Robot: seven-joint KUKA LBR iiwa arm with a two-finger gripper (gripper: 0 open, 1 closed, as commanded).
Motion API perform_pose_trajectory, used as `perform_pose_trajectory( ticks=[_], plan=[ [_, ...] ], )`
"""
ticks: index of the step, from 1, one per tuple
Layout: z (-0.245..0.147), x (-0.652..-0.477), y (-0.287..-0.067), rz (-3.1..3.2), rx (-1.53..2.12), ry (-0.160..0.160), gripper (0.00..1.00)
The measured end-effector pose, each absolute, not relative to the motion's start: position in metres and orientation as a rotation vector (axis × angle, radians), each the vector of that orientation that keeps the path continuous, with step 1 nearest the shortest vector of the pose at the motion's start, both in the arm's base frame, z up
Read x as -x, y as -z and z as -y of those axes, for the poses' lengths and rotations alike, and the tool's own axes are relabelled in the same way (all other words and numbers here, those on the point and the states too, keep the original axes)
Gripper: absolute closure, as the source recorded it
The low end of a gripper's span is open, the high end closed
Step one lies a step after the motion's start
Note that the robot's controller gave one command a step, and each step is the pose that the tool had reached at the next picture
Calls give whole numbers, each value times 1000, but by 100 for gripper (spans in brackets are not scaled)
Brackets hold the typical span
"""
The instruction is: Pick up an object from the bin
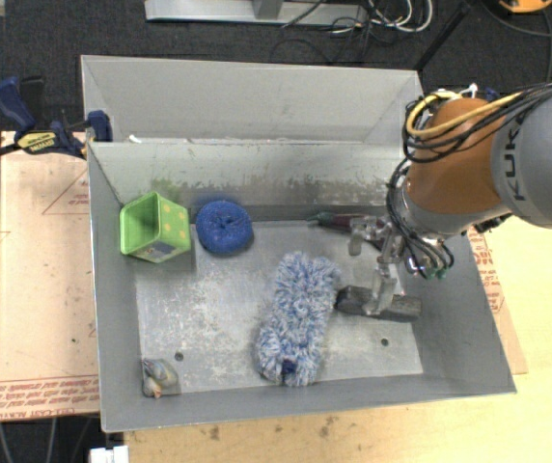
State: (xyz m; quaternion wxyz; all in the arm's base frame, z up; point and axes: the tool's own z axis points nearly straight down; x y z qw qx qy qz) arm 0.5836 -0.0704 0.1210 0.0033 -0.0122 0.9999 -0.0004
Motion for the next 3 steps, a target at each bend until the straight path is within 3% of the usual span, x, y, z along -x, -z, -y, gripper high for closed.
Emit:
perform_pose_trajectory(
  ticks=[1, 2, 3],
  plan=[
    [73, -560, -74, -3114, 396, -7, 100],
    [73, -560, -74, -3114, 397, -7, 100],
    [71, -562, -91, -3112, 404, -5, 100]
  ],
)
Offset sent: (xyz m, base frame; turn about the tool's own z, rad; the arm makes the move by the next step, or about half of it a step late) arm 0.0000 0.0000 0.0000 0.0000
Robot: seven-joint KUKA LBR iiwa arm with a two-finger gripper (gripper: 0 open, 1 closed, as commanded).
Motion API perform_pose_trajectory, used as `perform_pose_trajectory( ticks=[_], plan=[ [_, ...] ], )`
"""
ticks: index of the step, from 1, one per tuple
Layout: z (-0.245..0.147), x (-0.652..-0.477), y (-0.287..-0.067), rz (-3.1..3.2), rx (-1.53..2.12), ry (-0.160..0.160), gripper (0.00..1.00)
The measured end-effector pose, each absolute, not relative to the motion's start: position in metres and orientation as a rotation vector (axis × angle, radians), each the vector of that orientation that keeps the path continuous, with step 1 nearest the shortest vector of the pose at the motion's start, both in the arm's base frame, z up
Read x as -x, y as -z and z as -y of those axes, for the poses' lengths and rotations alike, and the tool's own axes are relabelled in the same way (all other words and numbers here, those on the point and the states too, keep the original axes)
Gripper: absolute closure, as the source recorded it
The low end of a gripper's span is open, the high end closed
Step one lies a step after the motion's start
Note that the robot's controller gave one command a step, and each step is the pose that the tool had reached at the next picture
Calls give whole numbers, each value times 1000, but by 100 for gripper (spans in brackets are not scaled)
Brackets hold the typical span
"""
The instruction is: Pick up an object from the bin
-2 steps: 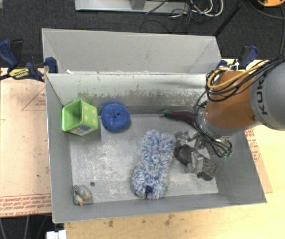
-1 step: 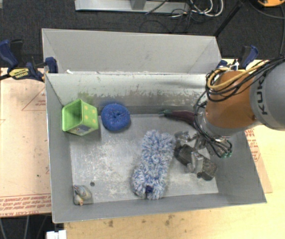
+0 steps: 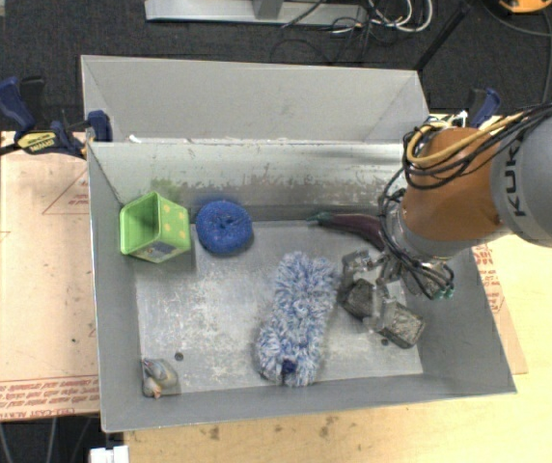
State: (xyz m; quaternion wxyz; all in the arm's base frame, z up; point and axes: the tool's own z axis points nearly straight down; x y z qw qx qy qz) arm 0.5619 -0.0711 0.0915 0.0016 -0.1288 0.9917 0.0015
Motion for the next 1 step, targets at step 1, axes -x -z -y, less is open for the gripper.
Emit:
perform_pose_trajectory(
  ticks=[1],
  plan=[
    [62, -574, -102, -3111, 406, -1, 100]
  ],
)
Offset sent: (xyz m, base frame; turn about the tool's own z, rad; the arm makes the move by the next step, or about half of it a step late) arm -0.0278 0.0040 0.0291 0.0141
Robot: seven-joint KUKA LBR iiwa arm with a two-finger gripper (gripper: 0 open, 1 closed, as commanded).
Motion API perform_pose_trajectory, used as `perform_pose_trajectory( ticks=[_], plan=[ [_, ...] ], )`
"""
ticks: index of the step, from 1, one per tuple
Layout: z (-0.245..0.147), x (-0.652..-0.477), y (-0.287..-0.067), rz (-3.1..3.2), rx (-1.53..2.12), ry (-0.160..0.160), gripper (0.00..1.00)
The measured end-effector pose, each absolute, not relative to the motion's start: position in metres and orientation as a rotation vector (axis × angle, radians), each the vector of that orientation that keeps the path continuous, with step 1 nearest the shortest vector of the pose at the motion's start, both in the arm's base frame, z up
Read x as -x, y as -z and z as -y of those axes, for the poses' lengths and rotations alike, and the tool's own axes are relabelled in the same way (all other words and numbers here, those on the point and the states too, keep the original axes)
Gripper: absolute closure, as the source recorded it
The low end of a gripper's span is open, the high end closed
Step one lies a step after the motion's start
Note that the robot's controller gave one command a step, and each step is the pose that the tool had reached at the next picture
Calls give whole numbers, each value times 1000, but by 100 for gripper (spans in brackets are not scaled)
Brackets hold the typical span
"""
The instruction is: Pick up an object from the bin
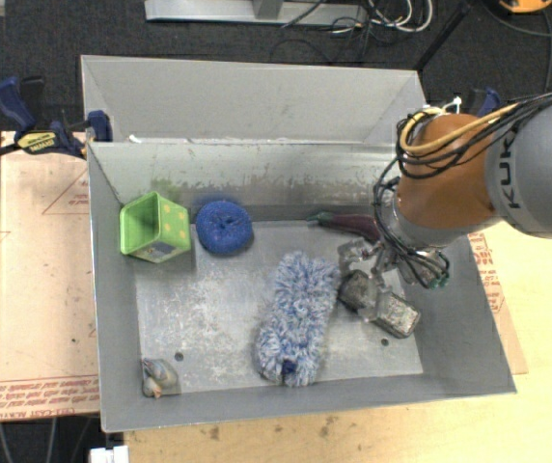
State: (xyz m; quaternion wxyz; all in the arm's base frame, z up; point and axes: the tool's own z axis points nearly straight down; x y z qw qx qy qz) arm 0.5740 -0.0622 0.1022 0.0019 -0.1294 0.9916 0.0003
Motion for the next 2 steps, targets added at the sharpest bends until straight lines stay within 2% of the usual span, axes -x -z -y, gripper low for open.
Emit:
perform_pose_trajectory(
  ticks=[1, 2],
  plan=[
    [65, -544, -115, -3117, 392, -3, 100],
    [51, -553, -130, -3111, 410, -1, 100]
  ],
)
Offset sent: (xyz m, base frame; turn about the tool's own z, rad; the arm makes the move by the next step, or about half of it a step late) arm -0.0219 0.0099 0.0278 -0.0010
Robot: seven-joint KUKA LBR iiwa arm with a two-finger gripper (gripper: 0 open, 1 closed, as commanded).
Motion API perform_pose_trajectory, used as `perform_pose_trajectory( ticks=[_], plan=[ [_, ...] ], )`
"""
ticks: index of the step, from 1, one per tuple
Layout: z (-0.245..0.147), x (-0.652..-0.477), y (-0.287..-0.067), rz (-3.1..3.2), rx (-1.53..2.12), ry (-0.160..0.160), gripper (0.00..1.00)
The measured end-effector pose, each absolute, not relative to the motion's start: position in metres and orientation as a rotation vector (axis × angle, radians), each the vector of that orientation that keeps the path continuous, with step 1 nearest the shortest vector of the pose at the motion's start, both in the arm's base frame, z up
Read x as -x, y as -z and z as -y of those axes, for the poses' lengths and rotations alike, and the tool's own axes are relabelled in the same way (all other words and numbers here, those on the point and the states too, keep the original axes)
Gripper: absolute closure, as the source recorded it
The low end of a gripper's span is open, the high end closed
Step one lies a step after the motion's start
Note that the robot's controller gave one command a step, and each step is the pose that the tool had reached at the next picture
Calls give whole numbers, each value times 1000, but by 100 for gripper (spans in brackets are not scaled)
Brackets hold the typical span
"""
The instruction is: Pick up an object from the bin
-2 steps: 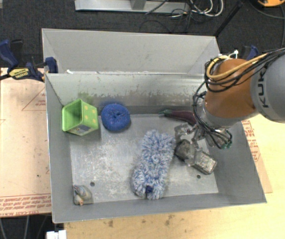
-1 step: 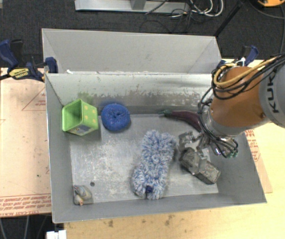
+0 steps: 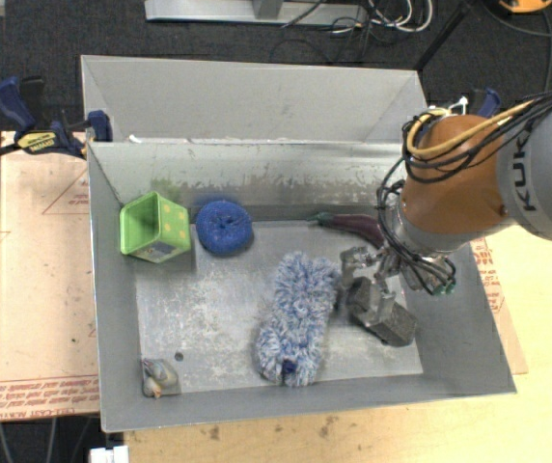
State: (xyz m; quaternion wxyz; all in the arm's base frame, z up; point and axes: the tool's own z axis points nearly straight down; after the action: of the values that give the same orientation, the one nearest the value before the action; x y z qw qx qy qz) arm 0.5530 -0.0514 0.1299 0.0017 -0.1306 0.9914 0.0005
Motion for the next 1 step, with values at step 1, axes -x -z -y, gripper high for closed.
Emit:
perform_pose_trajectory(
  ticks=[1],
  plan=[
    [51, -553, -130, -3112, 410, -1, 100]
  ],
)
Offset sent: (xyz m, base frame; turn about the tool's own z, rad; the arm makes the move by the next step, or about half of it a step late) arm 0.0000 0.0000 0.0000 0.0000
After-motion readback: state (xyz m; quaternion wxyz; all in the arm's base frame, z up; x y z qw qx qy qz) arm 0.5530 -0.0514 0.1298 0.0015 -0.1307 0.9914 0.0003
